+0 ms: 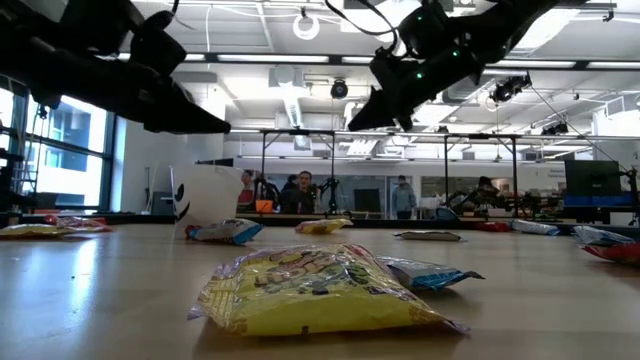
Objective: Sort candy
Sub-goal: Put the white candy into the orange bucket
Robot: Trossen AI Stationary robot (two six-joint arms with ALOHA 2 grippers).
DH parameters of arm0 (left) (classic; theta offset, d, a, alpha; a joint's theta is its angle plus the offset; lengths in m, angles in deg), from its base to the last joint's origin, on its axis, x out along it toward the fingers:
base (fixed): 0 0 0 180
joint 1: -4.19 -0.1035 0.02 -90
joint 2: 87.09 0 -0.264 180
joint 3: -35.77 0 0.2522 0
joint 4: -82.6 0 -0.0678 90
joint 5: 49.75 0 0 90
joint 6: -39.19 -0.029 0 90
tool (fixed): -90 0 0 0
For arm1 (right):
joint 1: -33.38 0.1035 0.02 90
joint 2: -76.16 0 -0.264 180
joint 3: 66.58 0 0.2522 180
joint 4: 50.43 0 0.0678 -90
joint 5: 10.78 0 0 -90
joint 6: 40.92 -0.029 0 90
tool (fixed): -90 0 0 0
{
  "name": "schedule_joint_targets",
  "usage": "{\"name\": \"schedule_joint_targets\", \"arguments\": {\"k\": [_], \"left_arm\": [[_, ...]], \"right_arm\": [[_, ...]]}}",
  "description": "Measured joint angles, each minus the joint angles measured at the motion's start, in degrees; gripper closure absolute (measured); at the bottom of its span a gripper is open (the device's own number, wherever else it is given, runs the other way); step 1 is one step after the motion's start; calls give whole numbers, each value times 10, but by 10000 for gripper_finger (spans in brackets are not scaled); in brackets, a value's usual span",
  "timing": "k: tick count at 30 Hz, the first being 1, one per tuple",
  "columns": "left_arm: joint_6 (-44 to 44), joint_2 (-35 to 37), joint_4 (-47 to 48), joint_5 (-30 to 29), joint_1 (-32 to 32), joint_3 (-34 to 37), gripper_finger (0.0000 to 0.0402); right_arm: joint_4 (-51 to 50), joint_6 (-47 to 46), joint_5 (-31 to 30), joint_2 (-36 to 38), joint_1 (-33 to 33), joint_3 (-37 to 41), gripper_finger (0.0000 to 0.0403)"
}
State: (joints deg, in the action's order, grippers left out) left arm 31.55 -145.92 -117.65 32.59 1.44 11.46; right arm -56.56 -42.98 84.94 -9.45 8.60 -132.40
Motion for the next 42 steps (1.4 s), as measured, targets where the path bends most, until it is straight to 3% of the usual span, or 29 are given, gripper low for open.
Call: {"name": "schedule_joint_targets", "arguments": {"k": [8, 15, 19, 25, 33, 42], "left_arm": [[-11, 0, -10, 3, -54, 0, 401], [4, -4, -11, 56, -83, 0, 401], [2, -10, -10, 57, -84, 0, 401], [-10, -14, -9, 55, -84, 0, 401], [-57, -14, -4, 55, -84, 0, 401], [-30, -14, -1, 55, -86, 0, 401]], "right_arm": [[-23, 86, 5, -87, -34, -80, 388], [-133, 168, 9, -174, -50, -182, 310], [-160, 225, 11, -217, -65, -221, 268], [-208, 271, 15, -288, -80, -274, 241], [-319, 262, 9, -350, -84, -384, 242], [-405, 121, 53, -404, -163, -477, 242]]}}
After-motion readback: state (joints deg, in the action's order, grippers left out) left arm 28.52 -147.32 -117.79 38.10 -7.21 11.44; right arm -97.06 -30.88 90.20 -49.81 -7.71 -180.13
